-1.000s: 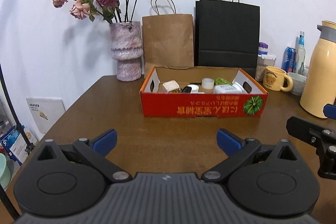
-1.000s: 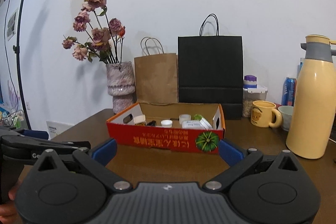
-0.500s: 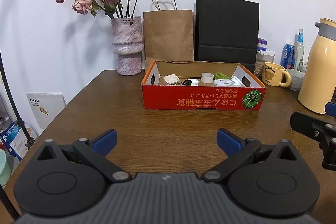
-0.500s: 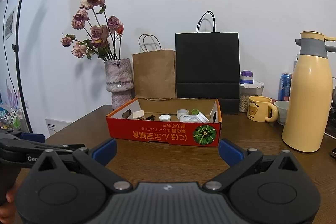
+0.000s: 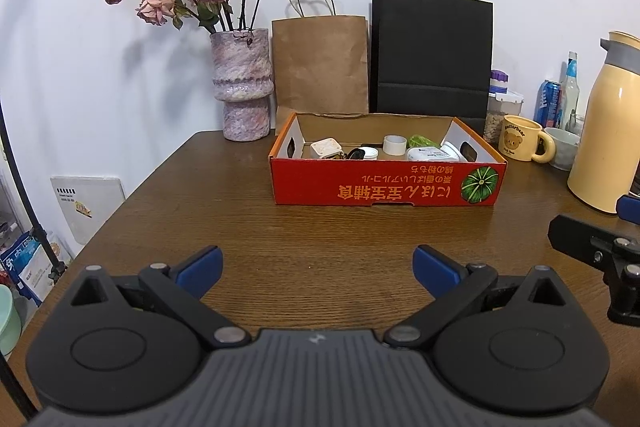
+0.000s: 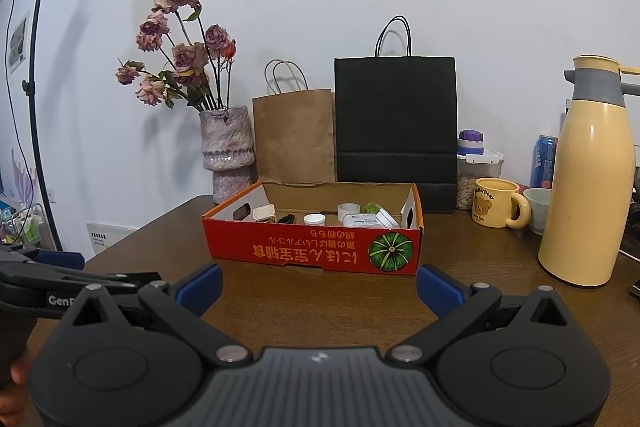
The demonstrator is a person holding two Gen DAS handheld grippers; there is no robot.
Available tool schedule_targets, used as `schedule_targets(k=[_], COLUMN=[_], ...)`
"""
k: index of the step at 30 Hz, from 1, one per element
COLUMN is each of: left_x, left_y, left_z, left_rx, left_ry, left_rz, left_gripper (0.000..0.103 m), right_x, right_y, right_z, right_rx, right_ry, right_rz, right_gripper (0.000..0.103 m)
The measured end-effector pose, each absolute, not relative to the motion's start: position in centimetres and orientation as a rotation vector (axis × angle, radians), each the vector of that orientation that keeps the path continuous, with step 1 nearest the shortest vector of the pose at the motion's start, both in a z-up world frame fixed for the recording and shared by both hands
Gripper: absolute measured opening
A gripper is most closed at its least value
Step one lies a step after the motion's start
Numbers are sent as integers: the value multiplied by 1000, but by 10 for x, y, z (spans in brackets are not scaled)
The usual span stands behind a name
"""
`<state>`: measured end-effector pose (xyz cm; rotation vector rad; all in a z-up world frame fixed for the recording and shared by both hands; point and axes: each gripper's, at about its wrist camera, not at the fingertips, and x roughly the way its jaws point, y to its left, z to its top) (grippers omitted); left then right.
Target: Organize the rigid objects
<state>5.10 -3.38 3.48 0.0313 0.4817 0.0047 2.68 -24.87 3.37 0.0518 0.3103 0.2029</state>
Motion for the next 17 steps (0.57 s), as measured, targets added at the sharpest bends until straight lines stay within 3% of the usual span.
schedule_targets(k=[17], left_x=[52], left_y=[-33], left_z=[33], left_rx=[27], left_ry=[489], left_rz=[-8], left_gripper=[103], right_x=[28], right_y=[-247], right_z=[28], right_rx=[51], right_ry=[323], right_rz=[205], right_gripper=[103])
